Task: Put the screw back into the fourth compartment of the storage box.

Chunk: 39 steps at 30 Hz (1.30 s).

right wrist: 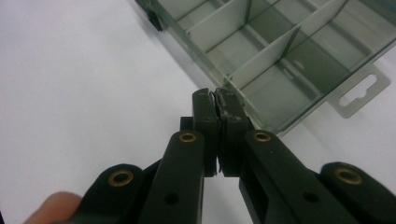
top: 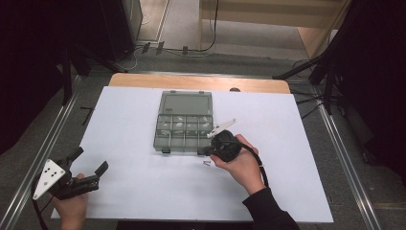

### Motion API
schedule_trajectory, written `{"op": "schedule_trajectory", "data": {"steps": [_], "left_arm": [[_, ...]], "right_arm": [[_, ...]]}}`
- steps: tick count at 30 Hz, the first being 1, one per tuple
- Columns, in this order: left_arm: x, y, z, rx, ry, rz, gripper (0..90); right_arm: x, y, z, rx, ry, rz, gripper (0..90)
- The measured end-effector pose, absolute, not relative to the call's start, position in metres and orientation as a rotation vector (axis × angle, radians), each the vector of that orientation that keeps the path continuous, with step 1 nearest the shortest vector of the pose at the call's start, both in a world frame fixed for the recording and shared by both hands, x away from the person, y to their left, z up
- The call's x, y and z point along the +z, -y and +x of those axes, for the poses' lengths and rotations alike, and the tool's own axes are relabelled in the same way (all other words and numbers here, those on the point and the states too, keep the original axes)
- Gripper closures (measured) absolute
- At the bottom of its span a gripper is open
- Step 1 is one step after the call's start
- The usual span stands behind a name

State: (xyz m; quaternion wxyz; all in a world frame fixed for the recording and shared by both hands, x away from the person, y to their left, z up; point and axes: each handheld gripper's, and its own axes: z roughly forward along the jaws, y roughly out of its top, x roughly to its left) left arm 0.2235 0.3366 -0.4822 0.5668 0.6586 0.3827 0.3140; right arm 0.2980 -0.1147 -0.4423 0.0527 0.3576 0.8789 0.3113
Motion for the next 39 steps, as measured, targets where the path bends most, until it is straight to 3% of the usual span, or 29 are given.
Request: {"op": "schedule_trajectory", "data": {"steps": [22, 39], "left_arm": [[-0.482, -0.337, 0.224, 0.738, -0.894, 1.553, 1.2], [-0.482, -0.337, 0.224, 0.738, -0.893, 1.553, 1.2]], "right_arm": [[-0.42, 0.116, 0.339, 1.005, -2.589, 1.135, 89.8], [-0.434, 0.111, 0.379, 0.886, -2.538, 1.198, 89.8]]}}
